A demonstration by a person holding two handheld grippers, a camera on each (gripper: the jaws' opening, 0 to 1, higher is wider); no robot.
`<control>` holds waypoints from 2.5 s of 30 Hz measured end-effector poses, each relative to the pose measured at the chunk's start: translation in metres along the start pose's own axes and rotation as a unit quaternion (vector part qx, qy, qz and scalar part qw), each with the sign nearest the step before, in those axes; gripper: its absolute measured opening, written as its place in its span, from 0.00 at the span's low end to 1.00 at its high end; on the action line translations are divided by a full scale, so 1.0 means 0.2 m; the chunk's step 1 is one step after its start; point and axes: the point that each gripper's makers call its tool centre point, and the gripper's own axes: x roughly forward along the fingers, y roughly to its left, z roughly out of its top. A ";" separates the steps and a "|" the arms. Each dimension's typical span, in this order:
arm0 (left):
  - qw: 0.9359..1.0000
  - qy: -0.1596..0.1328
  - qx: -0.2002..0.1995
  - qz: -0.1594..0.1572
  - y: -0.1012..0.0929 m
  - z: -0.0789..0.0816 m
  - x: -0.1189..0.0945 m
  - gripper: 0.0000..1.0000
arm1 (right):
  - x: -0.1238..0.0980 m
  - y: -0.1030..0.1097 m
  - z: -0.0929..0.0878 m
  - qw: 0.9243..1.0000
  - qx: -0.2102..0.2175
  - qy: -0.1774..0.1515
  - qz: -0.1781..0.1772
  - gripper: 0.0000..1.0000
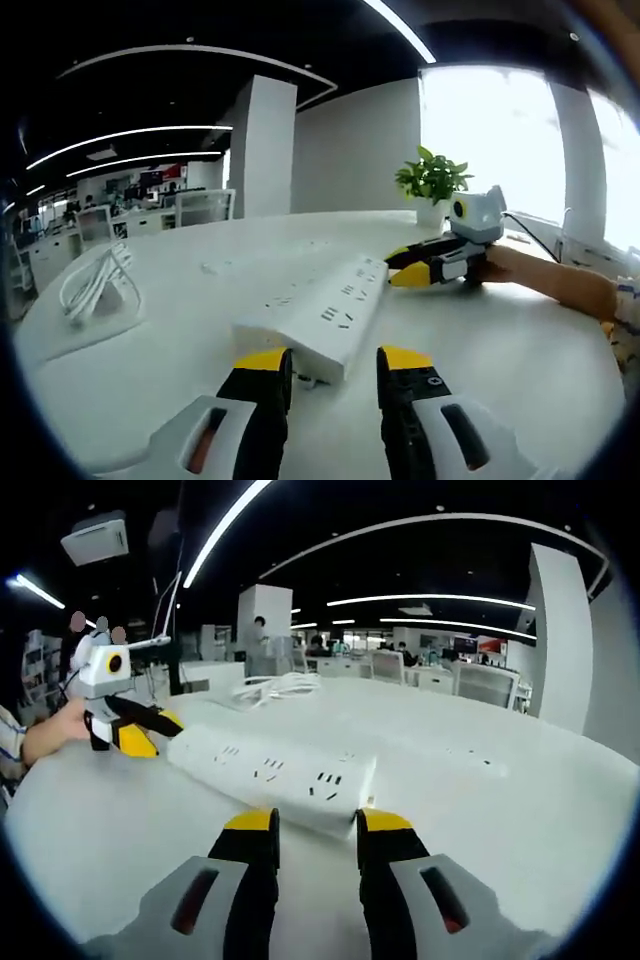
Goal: Straighten the power strip on the desk, plug the charger into it
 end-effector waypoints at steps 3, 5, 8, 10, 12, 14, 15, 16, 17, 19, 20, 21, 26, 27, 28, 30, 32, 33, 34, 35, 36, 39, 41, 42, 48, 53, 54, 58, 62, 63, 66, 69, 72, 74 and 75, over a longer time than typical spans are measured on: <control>1.000 0.001 0.001 0.001 0.00 0.00 0.00 0.35 | 0.01 0.00 0.00 1.000 0.005 -0.002 -0.002 0.30; 1.000 0.002 0.001 0.002 0.00 -0.01 0.00 0.35 | 0.01 -0.01 0.01 1.000 0.004 -0.001 -0.004 0.30; 1.000 0.002 0.000 0.002 0.00 0.00 0.00 0.35 | 0.01 0.00 0.00 1.000 -0.006 0.004 -0.008 0.30; 1.000 0.003 0.003 0.001 0.00 0.00 0.00 0.34 | 0.01 -0.01 0.00 1.000 -0.009 0.006 -0.010 0.30; 1.000 0.003 0.006 0.002 0.01 0.00 0.00 0.34 | 0.01 -0.01 0.00 1.000 -0.003 0.005 -0.013 0.29; 1.000 0.004 0.009 0.004 0.01 0.00 0.01 0.32 | 0.01 -0.02 0.00 1.000 0.004 0.003 -0.013 0.28; 1.000 0.004 0.012 0.005 0.02 0.00 0.00 0.32 | 0.01 -0.02 0.01 1.000 0.009 0.001 -0.013 0.28; 1.000 0.004 0.013 0.006 0.02 0.00 0.00 0.30 | 0.01 -0.02 0.01 1.000 0.015 0.000 -0.013 0.28; 1.000 0.003 0.013 0.007 0.02 0.00 0.00 0.29 | 0.01 -0.02 0.01 1.000 0.016 0.000 -0.012 0.28; 1.000 0.002 0.007 0.006 0.03 0.00 0.00 0.29 | 0.01 -0.01 0.00 1.000 0.010 0.002 -0.012 0.27; 1.000 0.002 0.007 0.007 0.03 0.00 0.00 0.29 | 0.01 -0.01 0.00 1.000 0.008 0.003 -0.012 0.26; 1.000 0.004 0.012 0.010 0.04 0.00 0.00 0.28 | 0.01 -0.01 0.00 1.000 0.007 0.003 -0.011 0.26; 1.000 0.005 0.012 0.011 0.06 0.00 -0.01 0.28 | 0.01 0.02 0.00 1.000 0.007 0.005 -0.008 0.26; 1.000 0.004 0.010 0.010 0.05 0.00 -0.02 0.28 | 0.01 0.02 0.00 1.000 0.007 0.005 -0.008 0.26; 1.000 0.003 0.008 0.010 0.05 -0.01 -0.02 0.28 | 0.01 0.02 0.00 1.000 0.007 0.006 -0.007 0.26; 1.000 0.003 0.011 0.010 0.05 -0.01 -0.02 0.27 | 0.01 0.02 0.00 1.000 0.005 0.007 -0.006 0.26; 1.000 0.004 0.018 0.010 0.05 -0.01 -0.02 0.27 | 0.01 0.02 0.01 1.000 0.005 0.008 -0.006 0.26; 1.000 0.004 0.021 0.010 0.06 -0.01 -0.02 0.26 | 0.01 0.02 0.01 1.000 0.005 0.009 -0.006 0.26; 1.000 0.004 0.023 0.010 0.06 -0.01 -0.02 0.26 | 0.01 0.02 0.01 1.000 0.005 0.009 -0.005 0.26; 1.000 0.004 0.023 0.009 0.06 -0.01 -0.03 0.26 | 0.00 0.02 0.01 1.000 0.005 0.010 -0.004 0.26; 1.000 0.004 0.023 0.009 0.06 -0.01 -0.03 0.25 | 0.00 0.03 0.01 1.000 0.005 0.010 -0.004 0.26; 1.000 0.002 0.019 0.006 0.07 -0.01 -0.03 0.24 | 0.00 0.03 0.01 1.000 0.006 0.012 -0.001 0.26; 1.000 0.001 0.017 0.004 0.06 -0.01 -0.03 0.24 | -0.01 0.03 0.01 1.000 0.006 0.012 0.000 0.25; 1.000 0.000 0.017 0.004 0.06 -0.02 -0.03 0.24 | -0.01 0.04 0.00 1.000 0.006 0.013 0.001 0.25; 1.000 0.001 0.019 0.002 0.07 -0.01 -0.04 0.24 | -0.02 0.05 0.00 1.000 0.003 0.017 0.007 0.25; 1.000 0.003 0.020 0.000 0.07 -0.01 -0.05 0.24 | -0.03 0.06 0.00 1.000 -0.003 0.023 0.012 0.24; 1.000 0.003 0.020 0.000 0.06 -0.01 -0.05 0.24 | -0.03 0.07 0.00 1.000 -0.004 0.024 0.013 0.24; 1.000 0.005 0.021 -0.001 0.06 -0.02 -0.06 0.24 | -0.04 0.08 -0.01 0.999 -0.005 0.027 0.017 0.24; 1.000 0.007 0.021 -0.001 0.05 -0.02 -0.07 0.24 | -0.05 0.09 -0.01 0.999 -0.004 0.029 0.021 0.24; 1.000 0.007 0.023 0.000 0.04 -0.03 -0.07 0.24 | -0.05 0.09 -0.01 0.999 -0.003 0.029 0.023 0.23; 1.000 0.008 0.025 0.001 0.04 -0.03 -0.08 0.24 | -0.06 0.10 -0.01 0.999 -0.002 0.030 0.025 0.23; 1.000 0.007 0.023 0.000 0.04 -0.03 -0.08 0.24 | -0.06 0.11 -0.01 0.999 -0.005 0.032 0.025 0.23; 1.000 0.008 0.023 0.001 0.04 -0.03 -0.09 0.24 | -0.07 0.11 -0.01 0.999 -0.007 0.035 0.026 0.23; 1.000 0.008 0.024 0.002 0.03 -0.04 -0.10 0.24 | -0.07 0.11 -0.01 0.999 -0.007 0.035 0.028 0.23; 1.000 0.008 0.023 0.002 0.03 -0.04 -0.10 0.24 | -0.07 0.12 -0.01 0.999 -0.007 0.036 0.029 0.23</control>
